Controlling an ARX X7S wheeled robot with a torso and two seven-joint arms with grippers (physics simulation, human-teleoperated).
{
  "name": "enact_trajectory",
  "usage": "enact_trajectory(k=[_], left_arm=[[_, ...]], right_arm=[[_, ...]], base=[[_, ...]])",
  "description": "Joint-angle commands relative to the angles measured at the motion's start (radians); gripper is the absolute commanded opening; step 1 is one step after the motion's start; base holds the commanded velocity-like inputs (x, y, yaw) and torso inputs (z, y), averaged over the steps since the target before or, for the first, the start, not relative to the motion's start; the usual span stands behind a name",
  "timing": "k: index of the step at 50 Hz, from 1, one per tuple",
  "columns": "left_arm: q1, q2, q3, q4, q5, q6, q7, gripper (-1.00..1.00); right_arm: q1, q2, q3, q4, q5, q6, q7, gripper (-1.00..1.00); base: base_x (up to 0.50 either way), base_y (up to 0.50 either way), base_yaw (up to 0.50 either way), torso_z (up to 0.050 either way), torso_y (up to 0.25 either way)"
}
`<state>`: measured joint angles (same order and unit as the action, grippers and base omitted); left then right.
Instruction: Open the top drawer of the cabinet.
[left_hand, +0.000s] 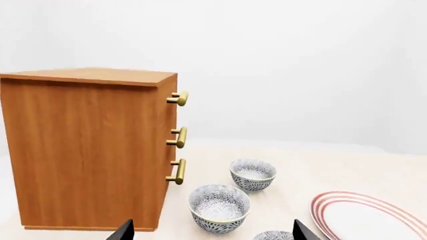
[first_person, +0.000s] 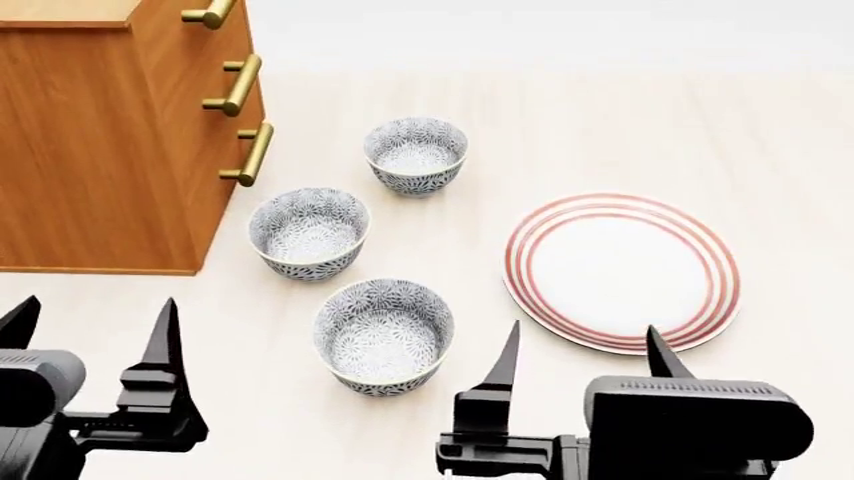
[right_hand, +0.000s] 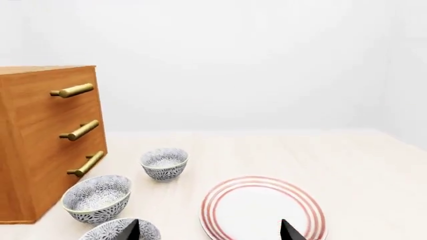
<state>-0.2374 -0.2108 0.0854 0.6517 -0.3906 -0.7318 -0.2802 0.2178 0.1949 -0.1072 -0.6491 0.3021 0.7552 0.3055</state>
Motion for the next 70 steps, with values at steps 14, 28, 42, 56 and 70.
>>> enact_trajectory(k=[14,28,42,56,70], left_arm=[[-0.006,-0.029,0.09,0.026,0.02,-0.039,-0.012,1.0],[-0.003,-0.04,0.099,0.009,0.031,-0.018,-0.017,1.0],[-0.001,-0.046,0.108,0.007,0.034,-0.008,-0.025,1.0],[0.003,-0.054,0.108,0.021,0.025,-0.014,-0.034,1.0],[0.053,0.078,0.073,-0.24,0.472,0.158,0.383,1.0]], right_arm=[[-0.012,0.02,-0.026,-0.035,0.015,0.005,0.0,1.0],[-0.025,0.028,-0.04,0.005,0.011,-0.044,-0.01,1.0],[-0.031,0.036,-0.037,0.013,0.019,-0.057,-0.009,1.0],[-0.036,0.043,-0.033,-0.007,0.033,-0.046,0.001,1.0],[-0.058,0.05,-0.04,0.043,0.028,-0.109,-0.015,1.0]], base=[[0.16,0.0,0.0,0.0,0.0],[0.5,0.0,0.0,0.0,0.0],[0.5,0.0,0.0,0.0,0.0],[0.5,0.0,0.0,0.0,0.001],[0.39,0.0,0.0,0.0,0.001]])
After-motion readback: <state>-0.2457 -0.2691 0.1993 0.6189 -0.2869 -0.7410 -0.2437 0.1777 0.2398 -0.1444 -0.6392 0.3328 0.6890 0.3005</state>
